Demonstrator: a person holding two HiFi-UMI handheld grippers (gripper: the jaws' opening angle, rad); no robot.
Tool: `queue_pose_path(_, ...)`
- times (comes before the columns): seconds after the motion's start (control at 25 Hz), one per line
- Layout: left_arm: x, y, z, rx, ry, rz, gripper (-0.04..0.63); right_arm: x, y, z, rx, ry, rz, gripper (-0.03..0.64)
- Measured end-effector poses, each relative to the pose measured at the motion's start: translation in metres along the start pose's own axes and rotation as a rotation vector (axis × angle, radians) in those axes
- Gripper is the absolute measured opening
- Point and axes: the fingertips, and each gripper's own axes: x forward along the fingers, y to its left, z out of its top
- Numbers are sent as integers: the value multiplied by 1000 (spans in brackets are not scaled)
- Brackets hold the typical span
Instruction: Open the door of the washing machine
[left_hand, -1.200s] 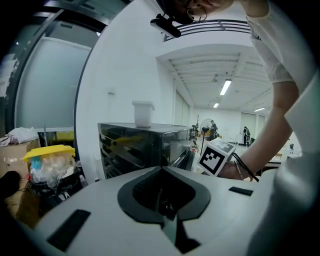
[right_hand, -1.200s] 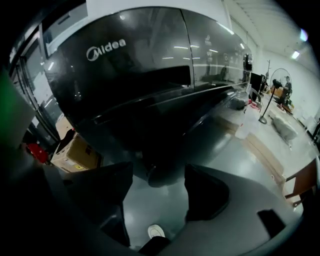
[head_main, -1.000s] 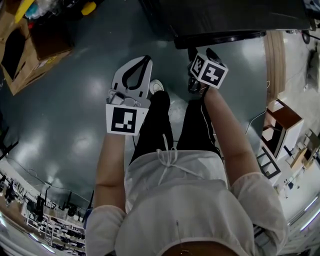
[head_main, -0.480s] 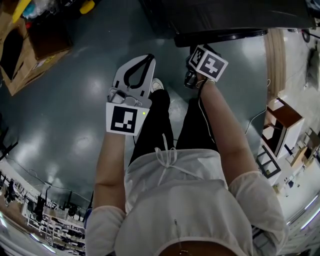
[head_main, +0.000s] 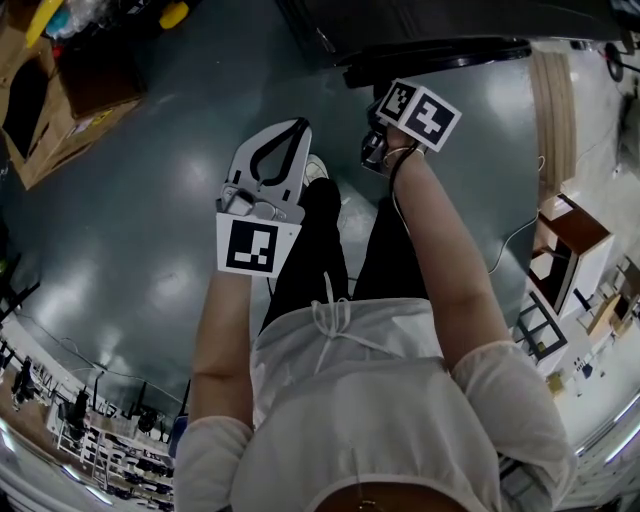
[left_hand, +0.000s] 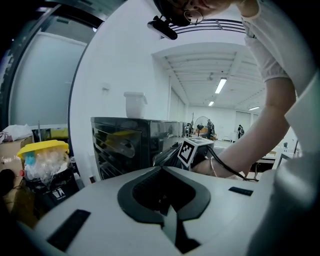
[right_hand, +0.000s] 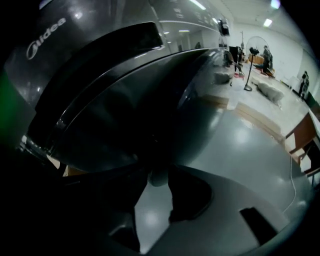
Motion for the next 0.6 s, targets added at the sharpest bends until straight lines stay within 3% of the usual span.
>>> queue_pose_path(0.2, -2, -5, -7, -4, 25, 13, 21, 1, -2, -3, 122, 6, -26, 137)
queue_pose_path(0.4, -4, -6, -7, -5, 33, 10, 21, -2, -7, -10, 163, 57, -32, 140)
queue_pose_path(0.52, -3, -2, -3, -6, 28, 10, 21, -7, -14, -20, 166, 54, -69, 83)
queue_pose_path(0.6, -4, -1, -2, -9, 25, 5, 21, -12, -23, -28, 164, 49, -92, 83)
